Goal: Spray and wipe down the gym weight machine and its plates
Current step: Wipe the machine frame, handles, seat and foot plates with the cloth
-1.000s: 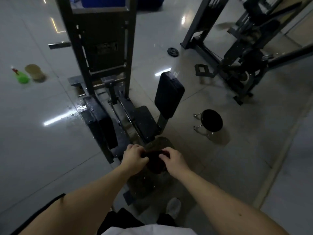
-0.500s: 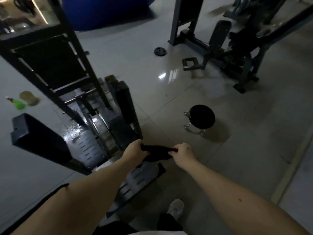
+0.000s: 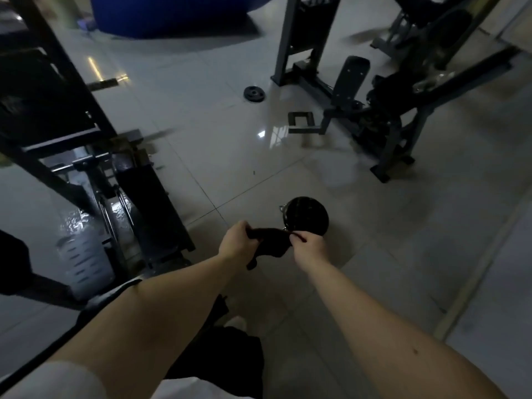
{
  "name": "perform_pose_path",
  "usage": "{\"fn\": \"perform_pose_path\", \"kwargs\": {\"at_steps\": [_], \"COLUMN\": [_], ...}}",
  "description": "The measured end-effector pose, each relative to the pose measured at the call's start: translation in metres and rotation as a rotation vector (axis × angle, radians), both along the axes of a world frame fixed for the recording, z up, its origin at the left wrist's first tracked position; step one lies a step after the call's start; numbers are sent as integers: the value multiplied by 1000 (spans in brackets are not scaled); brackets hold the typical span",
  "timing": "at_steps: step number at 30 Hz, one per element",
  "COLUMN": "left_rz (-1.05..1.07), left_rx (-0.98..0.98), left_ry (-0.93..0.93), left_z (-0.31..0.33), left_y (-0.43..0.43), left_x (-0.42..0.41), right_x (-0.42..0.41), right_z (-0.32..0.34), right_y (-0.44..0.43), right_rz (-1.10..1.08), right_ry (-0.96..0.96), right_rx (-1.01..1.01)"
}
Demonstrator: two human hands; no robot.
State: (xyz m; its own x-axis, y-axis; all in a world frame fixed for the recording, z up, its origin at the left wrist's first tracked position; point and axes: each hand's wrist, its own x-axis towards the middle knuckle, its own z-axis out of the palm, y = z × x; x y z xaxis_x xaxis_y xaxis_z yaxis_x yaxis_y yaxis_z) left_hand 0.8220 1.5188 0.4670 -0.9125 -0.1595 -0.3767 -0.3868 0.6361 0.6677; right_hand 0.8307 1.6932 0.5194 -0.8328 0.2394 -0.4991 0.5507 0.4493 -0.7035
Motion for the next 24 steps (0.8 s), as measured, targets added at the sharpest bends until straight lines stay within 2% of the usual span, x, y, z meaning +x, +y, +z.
{"fn": "perform_pose_path", "kwargs": {"at_steps": [3, 11, 19, 21, 24], "left_rz": [149, 227, 454, 549, 699], "left_rx": [89, 273, 375, 409, 441], "left_ry": [6, -80, -138, -124, -89], "left_z": [-13, -47, -24, -20, -13], "left_y": [1, -22, -80, -96, -116], "left_x": [-31, -157, -235, -244, -247], "right_x": [-44, -208, -344, -365, -384], "right_z": [-5, -16, -31, -41, -56], "right_y": [8, -14, -102, -128, -170], "right_rz": [197, 466, 709, 770, 772], "right_ry": [-37, -85, -207, -246, -360], "right_rx": [170, 144, 110, 72, -117]}}
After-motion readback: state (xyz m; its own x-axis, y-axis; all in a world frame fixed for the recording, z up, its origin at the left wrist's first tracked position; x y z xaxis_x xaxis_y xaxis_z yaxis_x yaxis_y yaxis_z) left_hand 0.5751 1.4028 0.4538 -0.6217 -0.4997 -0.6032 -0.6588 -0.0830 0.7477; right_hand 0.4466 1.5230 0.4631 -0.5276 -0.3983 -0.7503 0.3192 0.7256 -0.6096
